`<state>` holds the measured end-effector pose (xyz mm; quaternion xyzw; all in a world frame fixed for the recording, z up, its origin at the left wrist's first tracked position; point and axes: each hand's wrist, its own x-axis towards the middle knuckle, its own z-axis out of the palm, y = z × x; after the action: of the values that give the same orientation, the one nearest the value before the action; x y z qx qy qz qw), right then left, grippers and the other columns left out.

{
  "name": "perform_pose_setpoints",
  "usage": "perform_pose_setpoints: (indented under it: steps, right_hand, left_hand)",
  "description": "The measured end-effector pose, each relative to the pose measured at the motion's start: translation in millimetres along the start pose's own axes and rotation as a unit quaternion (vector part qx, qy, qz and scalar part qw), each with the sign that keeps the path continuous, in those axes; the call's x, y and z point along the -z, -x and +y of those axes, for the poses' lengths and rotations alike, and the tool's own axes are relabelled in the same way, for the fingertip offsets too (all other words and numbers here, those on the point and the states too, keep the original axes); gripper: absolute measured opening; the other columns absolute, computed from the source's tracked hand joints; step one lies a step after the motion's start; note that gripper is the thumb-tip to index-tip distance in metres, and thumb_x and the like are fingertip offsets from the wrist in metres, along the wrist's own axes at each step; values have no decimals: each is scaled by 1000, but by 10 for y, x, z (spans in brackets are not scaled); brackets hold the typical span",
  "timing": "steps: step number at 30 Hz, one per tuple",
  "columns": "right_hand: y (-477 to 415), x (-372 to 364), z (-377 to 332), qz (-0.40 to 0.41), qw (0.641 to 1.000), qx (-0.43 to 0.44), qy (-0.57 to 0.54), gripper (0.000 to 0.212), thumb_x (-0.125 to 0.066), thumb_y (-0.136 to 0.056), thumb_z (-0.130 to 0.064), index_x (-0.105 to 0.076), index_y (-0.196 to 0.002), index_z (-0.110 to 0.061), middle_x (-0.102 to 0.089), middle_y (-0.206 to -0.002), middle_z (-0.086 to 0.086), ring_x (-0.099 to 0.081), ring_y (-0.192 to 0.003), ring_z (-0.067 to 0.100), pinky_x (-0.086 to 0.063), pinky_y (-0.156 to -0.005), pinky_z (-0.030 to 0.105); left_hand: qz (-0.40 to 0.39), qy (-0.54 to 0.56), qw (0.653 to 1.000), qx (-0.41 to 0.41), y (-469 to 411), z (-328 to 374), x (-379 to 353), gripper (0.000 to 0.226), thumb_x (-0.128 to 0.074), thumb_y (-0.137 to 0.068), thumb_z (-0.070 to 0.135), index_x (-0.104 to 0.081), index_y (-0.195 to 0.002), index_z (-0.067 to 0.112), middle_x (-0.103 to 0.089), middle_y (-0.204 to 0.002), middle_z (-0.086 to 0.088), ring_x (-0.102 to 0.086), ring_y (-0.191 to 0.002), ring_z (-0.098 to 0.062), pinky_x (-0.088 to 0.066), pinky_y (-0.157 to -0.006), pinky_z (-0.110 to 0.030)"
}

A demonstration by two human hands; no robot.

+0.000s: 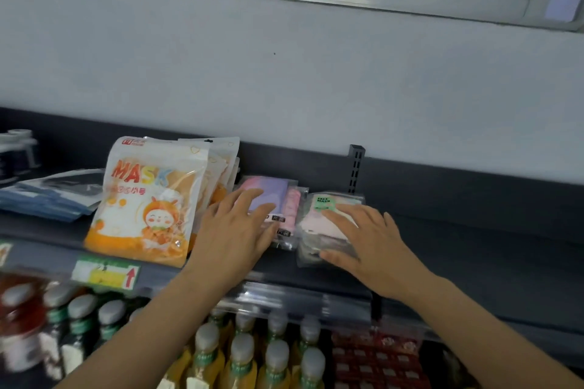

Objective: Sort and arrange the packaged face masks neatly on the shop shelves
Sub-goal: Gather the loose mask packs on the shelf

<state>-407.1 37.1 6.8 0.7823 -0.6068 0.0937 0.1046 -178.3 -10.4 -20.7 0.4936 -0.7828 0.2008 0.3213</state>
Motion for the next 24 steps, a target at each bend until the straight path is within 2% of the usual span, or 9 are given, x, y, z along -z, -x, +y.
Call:
perform_pose_setpoints:
  steps: [2, 6, 7, 9, 11, 16, 20, 24]
  right_hand:
    - [86, -17, 54, -5, 1000, -1, -10, 75, -21, -80, -74, -12, -146, -40, -14, -153, -12, -7, -141, 16, -10, -115, 52]
    - [276, 7, 162, 5, 1000, 16, -16, 102, 7, -60, -88, -13, -146, -39, -15, -153, -11, -9, -141, 16, -15, -114, 52]
    - [328, 21, 166, 7, 1000, 21, -20, 98, 2, -63, -88, -13, -146, -39, -15, -153, -12, -9, -140, 15, -16, -114, 51]
    - [438, 51, 142, 8, 998, 33, -57, 77, -24, -80, -77, -14, -146, -39, -14, -153, -13, -8, -140, 14, -14, -115, 49]
    - [560, 96, 94, 11, 995, 53, -88, 68, -38, -88, -64, -14, -146, -39, -14, -153, -12, -8, -140, 13, -13, -116, 45]
    - [733, 178, -146, 17, 987, 118, -112, 69, -42, -89, -59, -11, -147, -38, -16, -152, -11, -12, -139, 13, -16, -115, 38]
    - [803, 203, -503, 33, 975, 166, -143, 69, -45, -89, -55, -13, -147, -35, -20, -152, -10, -16, -137, 14, -17, -112, 32]
    - [919, 250, -965, 27, 951, 189, -243, 71, -54, -88, -48, -15, -147, -35, -21, -153, -9, -17, -139, 15, -21, -113, 36]
  left_hand:
    - [-2, -9, 1000, 6, 81, 0, 100, 28, -66, -82, 37, -69, -104, 20, -61, -120, -7, -59, -108, -30, -51, -77, -46]
    - [-6, -43, 999, 21, 268, 95, 337, 32, -52, -84, 43, -69, -101, 22, -64, -114, -4, -61, -103, -27, -53, -73, -43]
    - [-9, -47, 998, 27, 327, 128, 398, 36, -46, -84, 45, -68, -102, 22, -64, -113, -3, -61, -102, -26, -53, -73, -42]
    - [-26, -57, 997, 41, 463, 201, 544, 43, -39, -83, 46, -68, -103, 22, -65, -110, 0, -62, -100, -24, -53, -74, -40]
    - [-25, -72, 996, 51, 617, 252, 690, 41, -41, -81, 44, -69, -103, 22, -66, -108, -1, -63, -97, -25, -54, -73, -39]
    - [-58, -141, 982, 113, 1113, 160, 1114, 39, -48, -80, 44, -69, -103, 20, -67, -107, -3, -64, -94, -28, -54, -65, -42]
    - [-72, -182, 966, 171, 1658, 11, 1612, 34, -51, -85, 44, -70, -104, 23, -66, -108, 1, -63, -95, -24, -54, -71, -39]
    - [-69, -204, 954, 207, 2052, -42, 2085, 28, -67, -83, 38, -69, -107, 23, -66, -109, 3, -64, -91, -19, -54, -75, -38]
